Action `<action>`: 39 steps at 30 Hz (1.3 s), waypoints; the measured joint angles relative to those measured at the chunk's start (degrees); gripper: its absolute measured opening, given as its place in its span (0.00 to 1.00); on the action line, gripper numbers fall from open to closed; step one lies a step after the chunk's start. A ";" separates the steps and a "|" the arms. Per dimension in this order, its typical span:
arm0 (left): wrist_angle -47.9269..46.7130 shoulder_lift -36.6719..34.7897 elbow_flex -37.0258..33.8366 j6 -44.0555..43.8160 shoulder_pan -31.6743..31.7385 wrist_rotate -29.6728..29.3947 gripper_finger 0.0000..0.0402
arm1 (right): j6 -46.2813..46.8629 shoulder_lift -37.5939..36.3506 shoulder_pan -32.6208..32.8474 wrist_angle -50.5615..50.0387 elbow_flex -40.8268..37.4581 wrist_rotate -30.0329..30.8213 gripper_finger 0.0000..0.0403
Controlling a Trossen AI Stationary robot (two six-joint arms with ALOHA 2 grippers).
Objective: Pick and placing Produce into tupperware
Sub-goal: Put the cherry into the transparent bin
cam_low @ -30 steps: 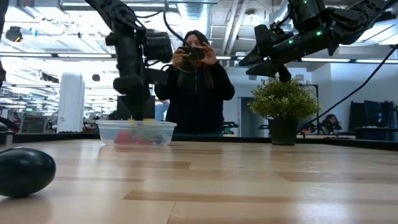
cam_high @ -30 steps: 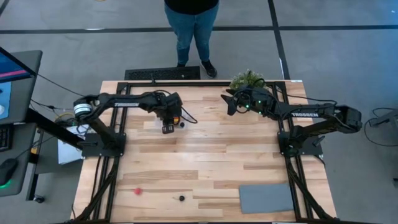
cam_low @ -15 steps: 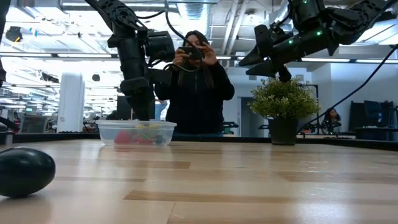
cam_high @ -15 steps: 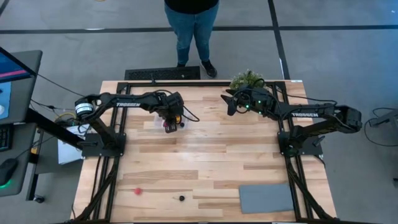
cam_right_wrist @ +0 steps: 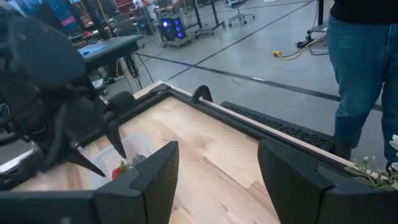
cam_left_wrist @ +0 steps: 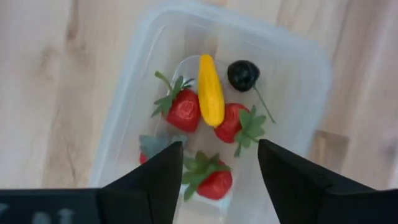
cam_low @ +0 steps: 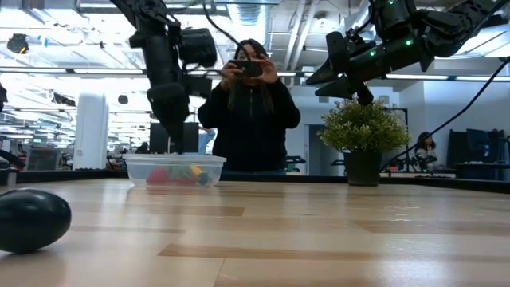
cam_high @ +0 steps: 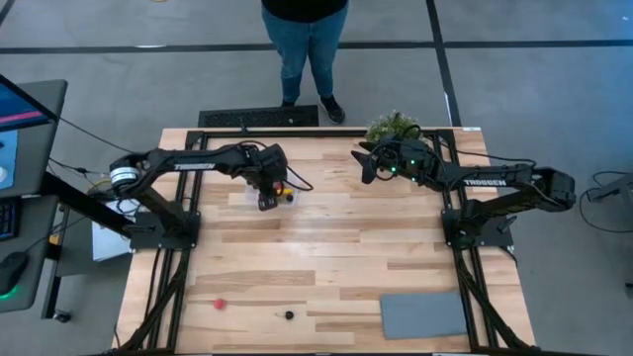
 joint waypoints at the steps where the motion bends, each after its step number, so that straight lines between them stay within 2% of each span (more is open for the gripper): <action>1: -0.47 -1.07 0.00 -0.02 -0.13 0.21 0.50 | 0.00 0.00 0.00 0.00 0.00 0.00 0.61; 5: -1.96 -6.11 0.00 -4.42 -1.20 4.22 0.51 | 0.01 0.00 0.00 0.00 0.00 0.00 0.61; 9: -1.98 -10.19 0.01 -10.39 -2.91 13.56 0.51 | 0.02 0.00 0.00 0.02 0.00 0.00 0.61; 12: -1.97 -11.93 0.04 -11.08 -5.61 19.96 0.51 | 0.04 -0.02 0.00 0.09 0.00 0.00 0.61; 14: -1.50 -12.40 0.04 -10.49 -8.69 21.44 0.51 | 0.04 0.00 0.00 0.09 0.00 0.00 0.61; 18: -0.98 -12.46 0.04 -7.10 -16.63 19.93 0.51 | 0.11 0.00 0.00 0.13 0.00 0.00 0.61; 22: -0.13 -12.46 0.04 -3.18 -24.48 13.07 0.51 | 0.18 0.00 0.00 0.15 0.00 0.00 0.61; 32: 3.38 -11.57 0.02 -4.49 -38.03 6.45 0.51 | 2.60 0.00 0.00 0.13 0.00 0.00 0.61; 39: 11.00 -5.37 1.69 -9.03 -44.98 4.30 0.51 | 5.12 -0.02 0.34 -0.65 0.02 0.03 0.61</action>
